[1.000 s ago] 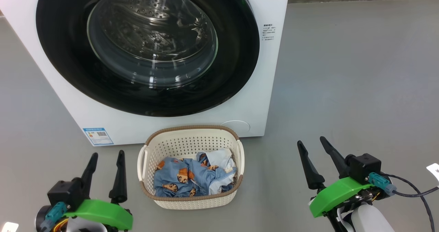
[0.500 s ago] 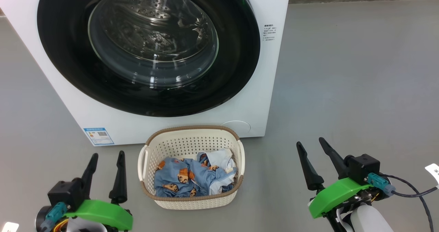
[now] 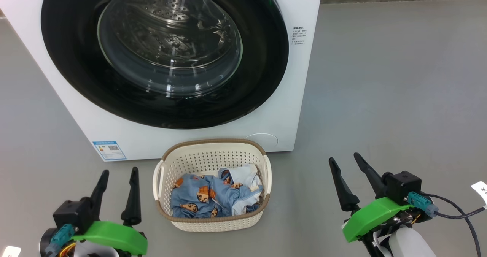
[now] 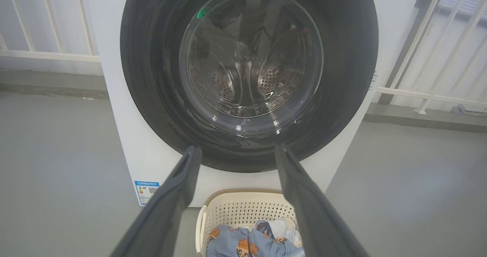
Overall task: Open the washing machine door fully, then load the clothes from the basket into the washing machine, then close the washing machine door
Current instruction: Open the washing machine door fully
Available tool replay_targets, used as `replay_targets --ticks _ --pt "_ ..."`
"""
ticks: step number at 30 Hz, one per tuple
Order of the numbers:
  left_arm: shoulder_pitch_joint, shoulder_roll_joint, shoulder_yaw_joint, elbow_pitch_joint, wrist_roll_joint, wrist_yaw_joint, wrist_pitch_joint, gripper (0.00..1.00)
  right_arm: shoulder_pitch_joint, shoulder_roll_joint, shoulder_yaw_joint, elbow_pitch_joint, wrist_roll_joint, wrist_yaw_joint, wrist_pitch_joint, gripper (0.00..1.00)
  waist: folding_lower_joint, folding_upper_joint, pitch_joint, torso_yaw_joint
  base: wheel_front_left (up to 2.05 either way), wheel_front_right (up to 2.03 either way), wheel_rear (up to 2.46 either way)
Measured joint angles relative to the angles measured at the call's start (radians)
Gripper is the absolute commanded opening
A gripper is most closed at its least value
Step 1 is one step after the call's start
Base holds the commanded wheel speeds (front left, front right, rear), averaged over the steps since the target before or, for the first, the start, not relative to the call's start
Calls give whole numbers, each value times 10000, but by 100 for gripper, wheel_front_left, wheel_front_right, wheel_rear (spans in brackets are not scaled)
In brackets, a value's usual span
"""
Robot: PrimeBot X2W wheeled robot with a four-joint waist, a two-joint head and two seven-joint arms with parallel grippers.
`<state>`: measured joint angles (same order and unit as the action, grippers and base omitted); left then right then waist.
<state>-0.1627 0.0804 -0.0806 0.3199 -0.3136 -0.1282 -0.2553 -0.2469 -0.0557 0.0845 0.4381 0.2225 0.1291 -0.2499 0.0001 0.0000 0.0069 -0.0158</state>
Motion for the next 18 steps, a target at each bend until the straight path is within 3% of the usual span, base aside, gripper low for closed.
replay_targets --ticks 18 --pt "-1 -2 17 29 0 0 0 100 -23 0 -115 36 0 0 0 100 0 0 89 36 0 0 0"
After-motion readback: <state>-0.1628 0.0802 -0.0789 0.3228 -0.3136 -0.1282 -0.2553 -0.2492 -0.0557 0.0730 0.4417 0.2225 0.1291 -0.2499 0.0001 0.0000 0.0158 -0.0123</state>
